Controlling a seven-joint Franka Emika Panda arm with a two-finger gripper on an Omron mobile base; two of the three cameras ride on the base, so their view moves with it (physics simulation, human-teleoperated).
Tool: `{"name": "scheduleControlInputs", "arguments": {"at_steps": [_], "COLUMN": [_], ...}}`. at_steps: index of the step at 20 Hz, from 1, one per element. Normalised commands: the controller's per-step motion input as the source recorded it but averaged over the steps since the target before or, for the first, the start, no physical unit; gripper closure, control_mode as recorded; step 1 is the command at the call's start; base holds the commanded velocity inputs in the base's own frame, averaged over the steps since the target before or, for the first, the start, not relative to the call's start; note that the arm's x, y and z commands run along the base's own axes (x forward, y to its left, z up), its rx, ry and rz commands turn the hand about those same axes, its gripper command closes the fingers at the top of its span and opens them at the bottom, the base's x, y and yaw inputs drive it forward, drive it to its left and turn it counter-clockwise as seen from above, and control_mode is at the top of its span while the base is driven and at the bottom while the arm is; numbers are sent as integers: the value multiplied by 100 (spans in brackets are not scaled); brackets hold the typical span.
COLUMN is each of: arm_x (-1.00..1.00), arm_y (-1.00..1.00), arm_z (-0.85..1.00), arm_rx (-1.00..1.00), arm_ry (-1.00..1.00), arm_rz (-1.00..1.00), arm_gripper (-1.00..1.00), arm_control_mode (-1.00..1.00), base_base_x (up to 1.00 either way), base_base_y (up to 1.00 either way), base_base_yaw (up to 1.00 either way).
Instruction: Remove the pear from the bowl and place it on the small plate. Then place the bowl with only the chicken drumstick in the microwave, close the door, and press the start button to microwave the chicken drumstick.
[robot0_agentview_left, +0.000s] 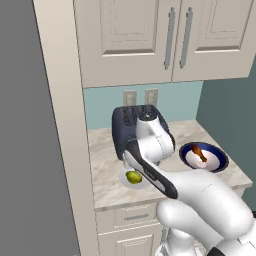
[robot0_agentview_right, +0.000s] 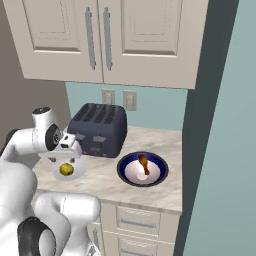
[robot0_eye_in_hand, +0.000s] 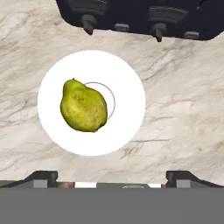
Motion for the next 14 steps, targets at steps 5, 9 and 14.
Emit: {"name": "scheduleControlInputs", "arguments": {"at_steps": [5, 9, 14], "arm_x": [-42, -35, -20], "arm_y": [-93, -94, -81], "arm_z": [7, 0, 10], "arm_rx": [0, -4, -12], "arm_ry": [-3, 0, 0], "arm_rz": [-1, -6, -3], "arm_gripper": [-100, -100, -100], "arm_control_mode": [-100, -100, -100], "base_base_x": [0, 0, 0], "base_base_y": [0, 0, 0], "base_base_yaw": [0, 0, 0]}}
